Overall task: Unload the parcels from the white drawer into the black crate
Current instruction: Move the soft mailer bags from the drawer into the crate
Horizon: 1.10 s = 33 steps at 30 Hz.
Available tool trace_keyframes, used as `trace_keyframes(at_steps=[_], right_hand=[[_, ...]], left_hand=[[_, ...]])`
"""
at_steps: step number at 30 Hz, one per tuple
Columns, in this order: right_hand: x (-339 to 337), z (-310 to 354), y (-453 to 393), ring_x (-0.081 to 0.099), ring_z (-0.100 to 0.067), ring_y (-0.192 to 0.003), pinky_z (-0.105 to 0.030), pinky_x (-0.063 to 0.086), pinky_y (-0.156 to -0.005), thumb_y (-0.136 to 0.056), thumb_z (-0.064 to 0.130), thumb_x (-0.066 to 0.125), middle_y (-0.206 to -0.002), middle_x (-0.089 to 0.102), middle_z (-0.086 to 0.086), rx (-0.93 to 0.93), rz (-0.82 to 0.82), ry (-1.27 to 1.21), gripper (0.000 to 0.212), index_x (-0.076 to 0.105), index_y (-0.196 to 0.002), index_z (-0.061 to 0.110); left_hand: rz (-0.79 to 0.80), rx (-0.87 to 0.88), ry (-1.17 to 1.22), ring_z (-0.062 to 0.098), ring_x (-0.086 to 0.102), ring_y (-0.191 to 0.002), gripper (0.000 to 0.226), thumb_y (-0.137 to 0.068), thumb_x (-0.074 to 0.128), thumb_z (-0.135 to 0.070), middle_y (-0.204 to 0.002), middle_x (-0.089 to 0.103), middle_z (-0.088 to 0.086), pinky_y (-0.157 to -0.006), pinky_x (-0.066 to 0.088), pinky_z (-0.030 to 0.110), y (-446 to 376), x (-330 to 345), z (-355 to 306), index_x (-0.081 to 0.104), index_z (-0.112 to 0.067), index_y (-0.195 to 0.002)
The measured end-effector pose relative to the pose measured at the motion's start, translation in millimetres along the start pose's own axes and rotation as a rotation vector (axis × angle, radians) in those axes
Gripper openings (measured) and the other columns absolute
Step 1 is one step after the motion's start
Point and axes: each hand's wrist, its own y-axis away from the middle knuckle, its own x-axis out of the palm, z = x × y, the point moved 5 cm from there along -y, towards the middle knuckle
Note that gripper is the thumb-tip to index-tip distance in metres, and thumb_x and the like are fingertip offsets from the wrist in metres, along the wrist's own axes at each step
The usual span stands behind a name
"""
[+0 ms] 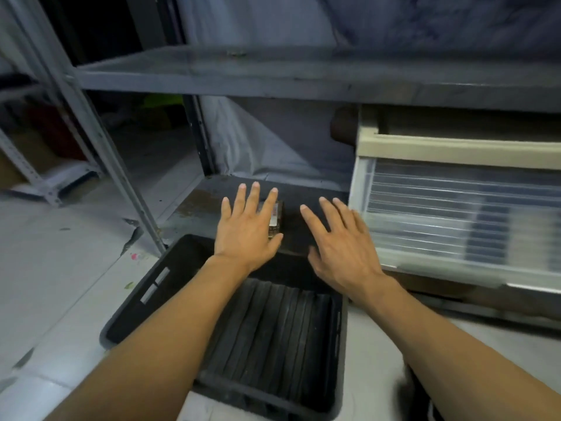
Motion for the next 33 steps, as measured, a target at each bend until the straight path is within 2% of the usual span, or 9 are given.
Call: trace_keyframes(at_steps=[3,7,12,17,19,21,25,29,33], right_hand=[[-15.3,-33.0,44.1,0.028,-0.038,-0.149,-0.053,0.026,-0.12,-0.093,0.034,0.063,-0.161,0.032,-0.017,0.091,-0.003,0.077,0.074,0.029,-0.159,0.022],[-26.8,-83.5,97.4,0.051,-0.039,-0.126,-0.051,0.045,-0.102,-0.079,0.026,0.075,-0.14,0.054,-0.018,0.203,-0.052,0.12,0.065,0.054,-0.14,0.016],[-19.3,-134.6,134.5,0.052,-0.04,-0.126,-0.053,0.046,-0.102,-0.076,0.025,0.078,-0.138,0.055,-0.019,0.284,-0.04,0.135,0.065,0.056,-0.137,0.013],[1.1,-173.2,139.6,0.057,-0.039,-0.119,-0.051,0.05,-0.097,-0.067,0.021,0.085,-0.13,0.06,-0.018,0.328,-0.029,0.151,0.069,0.061,-0.131,0.012],[13.3,-186.5,135.4,0.06,-0.037,-0.111,-0.049,0.053,-0.091,-0.062,0.021,0.088,-0.123,0.063,-0.015,0.327,-0.014,0.151,0.071,0.063,-0.128,0.013],[26.3,-195.8,129.0,0.059,-0.033,-0.107,-0.045,0.052,-0.088,-0.066,0.02,0.086,-0.12,0.061,-0.012,0.323,0.019,0.143,0.067,0.061,-0.128,0.015],[45.4,-210.3,116.2,0.053,-0.03,-0.109,-0.042,0.045,-0.091,-0.08,0.016,0.073,-0.123,0.056,-0.007,0.294,0.051,0.119,0.053,0.055,-0.13,0.017],[58.2,-219.9,104.7,0.051,-0.028,-0.104,-0.041,0.042,-0.089,-0.081,0.01,0.068,-0.113,0.054,-0.005,0.28,0.06,0.14,0.044,0.054,-0.121,0.019],[68.1,-226.0,95.7,0.052,-0.03,-0.092,-0.043,0.045,-0.078,-0.073,0.005,0.076,-0.101,0.054,-0.007,0.252,0.021,0.208,0.042,0.054,-0.108,0.017]], left_hand=[[-0.033,0.062,0.031,0.033,-0.001,-0.157,0.086,-0.099,0.047,-0.055,-0.17,0.003,0.011,-0.125,0.01,0.055,17.4,-11.7,-40.0,-0.002,-0.025,-0.162],[-0.097,0.171,0.113,0.03,0.016,-0.155,0.076,-0.099,0.052,-0.045,-0.167,0.019,0.009,-0.124,0.018,0.051,33.7,-22.1,-99.5,0.014,-0.023,-0.161],[-0.128,0.304,0.152,0.03,0.028,-0.15,0.07,-0.097,0.059,-0.033,-0.161,0.033,0.01,-0.121,0.024,0.053,32.5,-21.1,-167.5,0.027,-0.019,-0.158],[-0.139,0.417,0.183,0.034,0.057,-0.121,0.055,-0.084,0.074,-0.024,-0.131,0.06,0.014,-0.102,0.045,0.048,17.0,-0.6,-219.0,0.059,-0.01,-0.134],[-0.122,0.427,0.203,0.031,0.058,-0.116,0.051,-0.086,0.073,-0.025,-0.127,0.061,0.012,-0.1,0.047,0.044,8.8,8.6,-235.3,0.06,-0.01,-0.133],[-0.095,0.426,0.226,0.029,0.058,-0.115,0.048,-0.09,0.069,-0.025,-0.127,0.06,0.01,-0.099,0.046,0.041,0.0,18.5,-247.5,0.058,-0.011,-0.134],[-0.054,0.418,0.26,0.028,0.055,-0.111,0.039,-0.093,0.064,-0.025,-0.122,0.058,0.008,-0.095,0.047,0.039,-16.0,41.8,-258.4,0.059,-0.012,-0.129],[-0.072,0.417,0.267,0.027,0.054,-0.104,0.036,-0.091,0.07,-0.024,-0.116,0.057,0.008,-0.088,0.048,0.038,-24.8,58.3,-262.6,0.061,-0.011,-0.124],[-0.126,0.432,0.211,0.026,0.052,-0.082,0.036,-0.074,0.084,-0.013,-0.096,0.056,0.008,-0.064,0.04,0.034,-29.1,66.4,-267.0,0.061,-0.011,-0.101]])
